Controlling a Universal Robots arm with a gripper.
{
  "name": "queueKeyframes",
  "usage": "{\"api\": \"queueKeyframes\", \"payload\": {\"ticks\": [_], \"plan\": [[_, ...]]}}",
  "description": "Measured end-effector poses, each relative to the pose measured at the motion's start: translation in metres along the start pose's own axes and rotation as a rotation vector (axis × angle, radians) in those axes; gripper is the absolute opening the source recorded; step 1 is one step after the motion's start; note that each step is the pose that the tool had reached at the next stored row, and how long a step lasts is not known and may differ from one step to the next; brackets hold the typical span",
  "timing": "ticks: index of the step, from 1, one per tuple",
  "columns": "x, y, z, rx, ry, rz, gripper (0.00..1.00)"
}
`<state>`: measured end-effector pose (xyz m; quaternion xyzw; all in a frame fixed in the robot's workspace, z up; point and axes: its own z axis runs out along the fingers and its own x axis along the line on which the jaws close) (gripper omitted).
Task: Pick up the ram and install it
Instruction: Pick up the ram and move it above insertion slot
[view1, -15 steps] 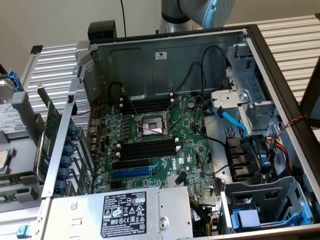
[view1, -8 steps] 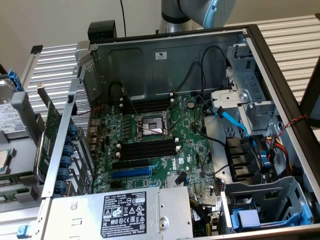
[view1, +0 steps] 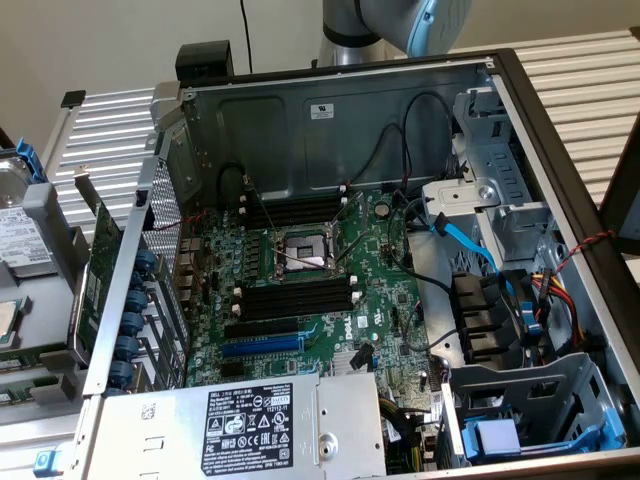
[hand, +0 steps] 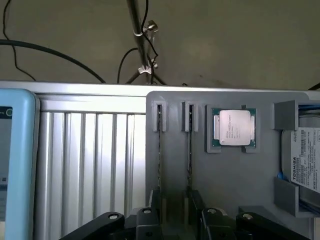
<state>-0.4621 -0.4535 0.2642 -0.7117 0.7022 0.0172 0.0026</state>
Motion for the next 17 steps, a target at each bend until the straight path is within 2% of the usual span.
{"api": "queueKeyframes", "payload": {"ticks": [17], "plan": [[0.01,-0.0053,0.0306,0.0004,-0.0003,0.014,0.36]]}}
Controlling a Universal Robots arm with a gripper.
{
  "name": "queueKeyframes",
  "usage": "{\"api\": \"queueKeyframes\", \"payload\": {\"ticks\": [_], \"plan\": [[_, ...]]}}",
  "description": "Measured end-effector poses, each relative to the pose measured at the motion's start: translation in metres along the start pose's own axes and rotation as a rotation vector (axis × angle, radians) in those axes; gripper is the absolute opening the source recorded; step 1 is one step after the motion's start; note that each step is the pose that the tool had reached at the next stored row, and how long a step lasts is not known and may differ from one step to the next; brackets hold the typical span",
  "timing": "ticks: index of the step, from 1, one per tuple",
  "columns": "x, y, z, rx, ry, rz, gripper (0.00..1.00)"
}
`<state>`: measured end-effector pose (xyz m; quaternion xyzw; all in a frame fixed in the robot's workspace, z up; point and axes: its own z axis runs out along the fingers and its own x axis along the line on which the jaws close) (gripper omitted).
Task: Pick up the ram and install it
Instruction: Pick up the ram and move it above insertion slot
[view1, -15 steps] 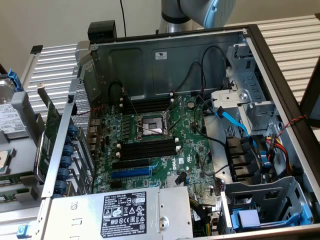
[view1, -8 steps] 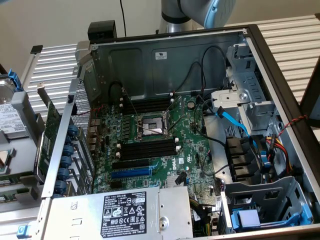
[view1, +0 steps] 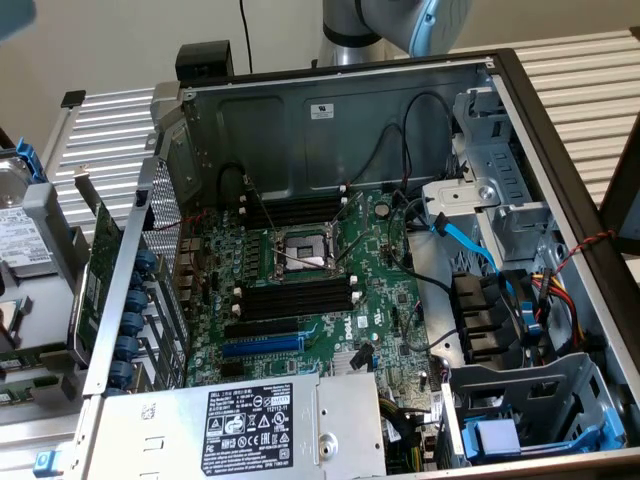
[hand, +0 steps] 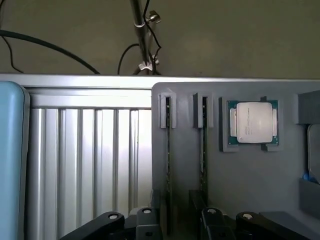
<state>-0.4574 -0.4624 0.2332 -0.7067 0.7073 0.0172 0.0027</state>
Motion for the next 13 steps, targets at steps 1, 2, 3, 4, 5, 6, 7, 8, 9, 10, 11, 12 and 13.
{"api": "queueKeyframes", "payload": {"ticks": [1,2,3,4,5,6,7,8,9,10,11,12,13], "plan": [[0.0,-0.0006,0.0018,0.0001,0.0,0.0,0.36],[0.0,-0.001,0.0037,0.0001,-0.0001,0.0,0.36],[0.0,-0.0012,0.0054,0.0,0.0,0.0,0.36],[0.0,-0.0012,0.0072,-0.0001,0.0,-0.001,0.36],[0.0,-0.0013,0.0089,0.0,0.0,-0.002,0.36],[0.0,-0.0013,0.0102,-0.0001,0.0001,-0.005,0.36],[0.0,-0.0014,0.0113,-0.0002,0.0001,-0.007,0.36],[0.0,-0.0014,0.0125,-0.0002,0.0001,-0.009,0.36],[0.0,-0.0014,0.0136,-0.0003,0.0002,-0.01,0.36],[0.0,-0.0014,0.0146,-0.0004,0.0002,-0.01,0.36],[0.0,-0.0015,0.0158,-0.0003,0.0002,-0.011,0.36],[0.001,-0.0015,0.017,-0.0002,0.0002,-0.011,0.36],[0.001,-0.0015,0.0182,-0.0002,0.0001,-0.012,0.36]]}}
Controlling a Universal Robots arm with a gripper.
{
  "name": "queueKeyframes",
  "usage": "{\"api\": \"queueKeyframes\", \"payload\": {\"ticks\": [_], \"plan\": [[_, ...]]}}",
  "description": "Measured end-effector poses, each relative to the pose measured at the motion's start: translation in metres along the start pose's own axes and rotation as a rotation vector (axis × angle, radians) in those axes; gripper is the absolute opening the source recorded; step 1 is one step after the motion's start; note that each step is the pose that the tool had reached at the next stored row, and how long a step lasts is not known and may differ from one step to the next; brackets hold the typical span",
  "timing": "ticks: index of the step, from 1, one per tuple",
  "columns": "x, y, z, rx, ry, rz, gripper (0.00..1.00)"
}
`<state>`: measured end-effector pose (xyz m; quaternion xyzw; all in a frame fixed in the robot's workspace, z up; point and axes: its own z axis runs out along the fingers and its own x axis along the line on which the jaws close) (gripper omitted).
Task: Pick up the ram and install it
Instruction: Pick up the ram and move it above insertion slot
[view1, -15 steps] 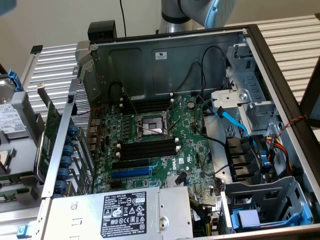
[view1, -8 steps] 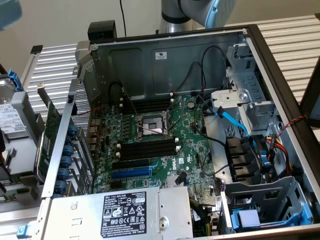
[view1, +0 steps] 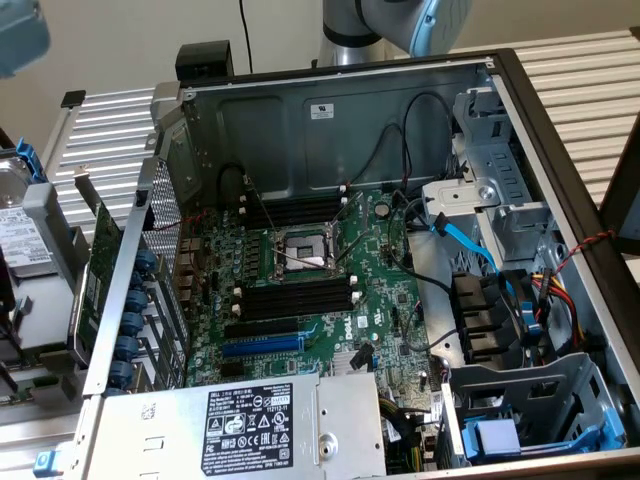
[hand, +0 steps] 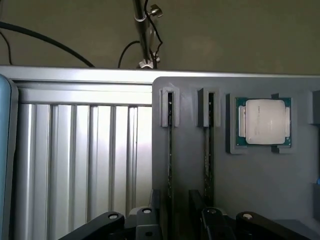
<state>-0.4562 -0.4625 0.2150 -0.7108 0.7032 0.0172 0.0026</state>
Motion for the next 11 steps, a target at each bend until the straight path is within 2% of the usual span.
{"api": "queueKeyframes", "payload": {"ticks": [11], "plan": [[0.0003,0.0009,0.0097,-0.0002,0.0002,0.0,0.36]]}}
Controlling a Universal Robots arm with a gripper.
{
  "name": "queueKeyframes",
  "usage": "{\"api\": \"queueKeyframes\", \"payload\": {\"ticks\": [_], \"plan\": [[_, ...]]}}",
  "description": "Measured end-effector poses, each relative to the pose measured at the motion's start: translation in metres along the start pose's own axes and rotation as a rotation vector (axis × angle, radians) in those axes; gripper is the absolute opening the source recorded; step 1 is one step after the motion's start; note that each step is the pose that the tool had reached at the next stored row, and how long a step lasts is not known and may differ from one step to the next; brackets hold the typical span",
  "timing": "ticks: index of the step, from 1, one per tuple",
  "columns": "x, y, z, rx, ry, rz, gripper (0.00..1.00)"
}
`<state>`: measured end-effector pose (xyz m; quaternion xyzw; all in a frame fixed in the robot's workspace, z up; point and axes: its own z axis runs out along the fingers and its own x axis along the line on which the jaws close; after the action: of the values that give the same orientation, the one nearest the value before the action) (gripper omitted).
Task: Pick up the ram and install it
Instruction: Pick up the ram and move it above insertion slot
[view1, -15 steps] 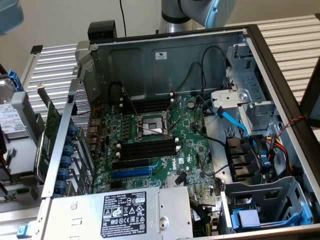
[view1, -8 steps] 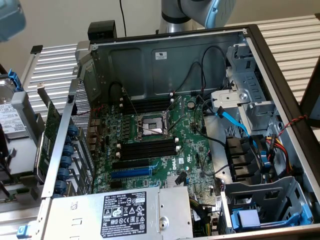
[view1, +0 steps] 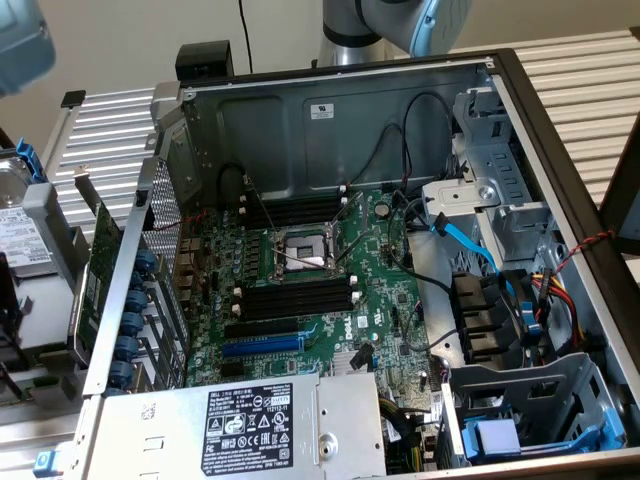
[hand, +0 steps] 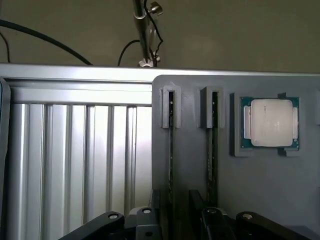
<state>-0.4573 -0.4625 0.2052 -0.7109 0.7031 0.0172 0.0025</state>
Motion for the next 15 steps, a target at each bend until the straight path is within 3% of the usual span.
{"api": "queueKeyframes", "payload": {"ticks": [4,8,13,15], "plan": [[0.0,0.0002,0.002,0.0001,-0.0002,0.0,0.35],[0.0001,0.0003,0.003,-0.0002,0.0,0.0,0.12],[0.0,0.0002,0.003,0.0003,-0.0003,0.0,0.12],[-0.0002,0.0003,-0.0023,0.0008,-0.0006,0.0,0.12]]}}
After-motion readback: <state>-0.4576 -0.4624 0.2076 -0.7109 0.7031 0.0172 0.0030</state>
